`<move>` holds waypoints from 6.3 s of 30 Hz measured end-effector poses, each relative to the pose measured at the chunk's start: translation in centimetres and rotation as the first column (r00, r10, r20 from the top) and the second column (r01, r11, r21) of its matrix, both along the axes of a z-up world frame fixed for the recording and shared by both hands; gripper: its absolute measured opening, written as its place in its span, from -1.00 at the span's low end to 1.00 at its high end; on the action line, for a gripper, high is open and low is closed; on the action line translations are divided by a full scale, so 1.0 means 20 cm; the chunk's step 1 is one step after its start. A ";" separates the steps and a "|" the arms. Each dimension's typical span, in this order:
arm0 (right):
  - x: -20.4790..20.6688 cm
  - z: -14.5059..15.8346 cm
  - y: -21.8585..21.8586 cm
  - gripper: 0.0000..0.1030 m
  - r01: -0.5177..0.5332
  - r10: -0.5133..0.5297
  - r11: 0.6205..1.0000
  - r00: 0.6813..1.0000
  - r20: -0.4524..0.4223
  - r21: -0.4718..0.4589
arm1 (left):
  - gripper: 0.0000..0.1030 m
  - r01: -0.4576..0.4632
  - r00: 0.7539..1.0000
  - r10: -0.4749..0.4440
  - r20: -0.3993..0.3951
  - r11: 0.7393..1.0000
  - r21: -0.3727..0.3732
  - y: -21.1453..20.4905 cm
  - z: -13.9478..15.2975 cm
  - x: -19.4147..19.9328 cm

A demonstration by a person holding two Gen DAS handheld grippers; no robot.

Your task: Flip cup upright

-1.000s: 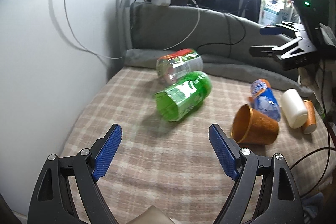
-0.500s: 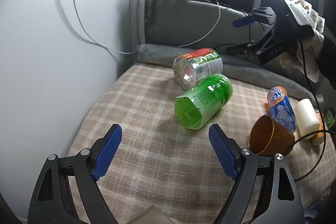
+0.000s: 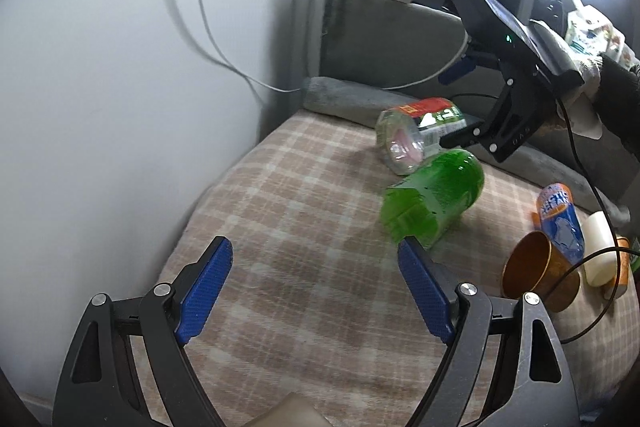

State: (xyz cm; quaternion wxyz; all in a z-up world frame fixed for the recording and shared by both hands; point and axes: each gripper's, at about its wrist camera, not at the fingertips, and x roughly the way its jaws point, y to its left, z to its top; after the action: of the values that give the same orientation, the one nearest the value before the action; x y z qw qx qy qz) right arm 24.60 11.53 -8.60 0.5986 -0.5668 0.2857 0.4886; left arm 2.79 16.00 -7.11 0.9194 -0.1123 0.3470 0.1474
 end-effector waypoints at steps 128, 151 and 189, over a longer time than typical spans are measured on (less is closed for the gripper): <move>-1.26 0.08 -2.30 0.85 0.919 -0.619 -0.153 0.196 -0.760 0.362 | 0.62 0.234 0.876 -0.467 -0.118 0.627 -0.743 -1.09 -0.22 0.38; -1.26 0.09 -2.33 0.85 0.905 -0.636 -0.199 0.173 -0.752 0.377 | 0.57 0.384 0.872 -0.489 -0.033 0.724 -0.574 -1.19 -0.06 0.32; -1.30 0.14 -2.35 0.85 0.880 -0.657 -0.223 0.181 -0.732 0.418 | 0.53 0.631 0.775 -0.630 0.051 0.776 0.001 -1.42 0.05 0.05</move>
State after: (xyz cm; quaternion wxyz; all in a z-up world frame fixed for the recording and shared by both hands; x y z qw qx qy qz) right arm -1.45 -35.48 -5.71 0.9026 0.1703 0.3754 0.1238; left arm 3.87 -12.32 -6.19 0.9228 -0.0007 0.3436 -0.1746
